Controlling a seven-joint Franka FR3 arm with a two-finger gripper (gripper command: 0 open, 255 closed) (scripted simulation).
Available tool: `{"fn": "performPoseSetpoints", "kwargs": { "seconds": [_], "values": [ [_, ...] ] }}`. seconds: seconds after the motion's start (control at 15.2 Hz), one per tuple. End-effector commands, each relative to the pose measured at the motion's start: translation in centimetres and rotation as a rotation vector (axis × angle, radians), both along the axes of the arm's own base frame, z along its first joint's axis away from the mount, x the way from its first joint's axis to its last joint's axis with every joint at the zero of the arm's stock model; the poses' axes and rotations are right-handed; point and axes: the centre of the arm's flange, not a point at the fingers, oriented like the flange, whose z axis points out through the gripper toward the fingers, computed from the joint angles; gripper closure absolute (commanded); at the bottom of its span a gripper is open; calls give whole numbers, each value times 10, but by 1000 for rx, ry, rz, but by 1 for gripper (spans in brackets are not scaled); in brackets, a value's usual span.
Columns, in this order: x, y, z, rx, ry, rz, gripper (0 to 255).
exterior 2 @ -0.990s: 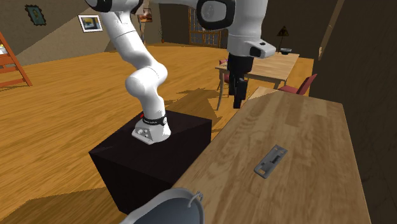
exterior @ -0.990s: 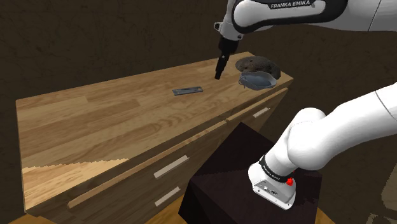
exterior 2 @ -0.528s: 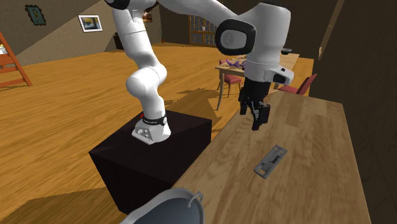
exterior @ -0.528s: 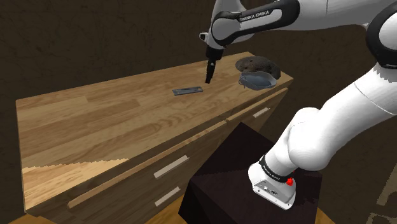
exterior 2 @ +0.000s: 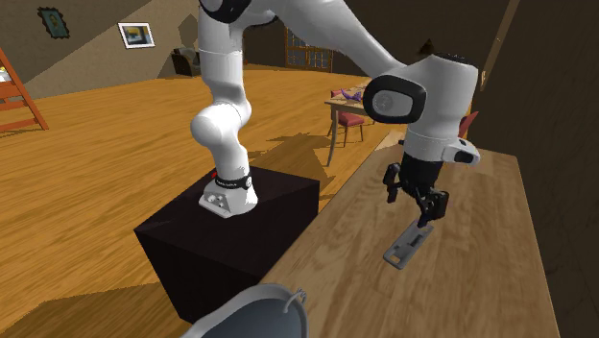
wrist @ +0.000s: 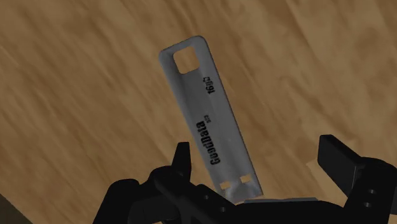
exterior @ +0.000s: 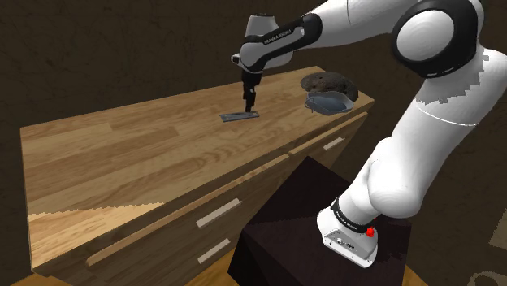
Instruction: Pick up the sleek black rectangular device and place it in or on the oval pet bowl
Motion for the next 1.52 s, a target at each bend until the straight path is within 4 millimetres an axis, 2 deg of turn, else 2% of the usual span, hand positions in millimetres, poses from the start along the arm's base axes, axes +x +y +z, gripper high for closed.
{"fn": "performPoseSetpoints", "kwargs": {
  "seconds": [0.0,0.13,0.59,1.12,1.19,1.45],
  "values": [
    [19,2,-19,-4,-3,65,0],
    [33,6,-32,-7,-4,111,0],
    [33,5,-69,-7,-4,111,0],
    [33,5,-72,-7,-4,111,0],
    [33,5,-72,-7,-4,111,255],
    [34,4,-72,-7,-4,111,255]
  ]
}}
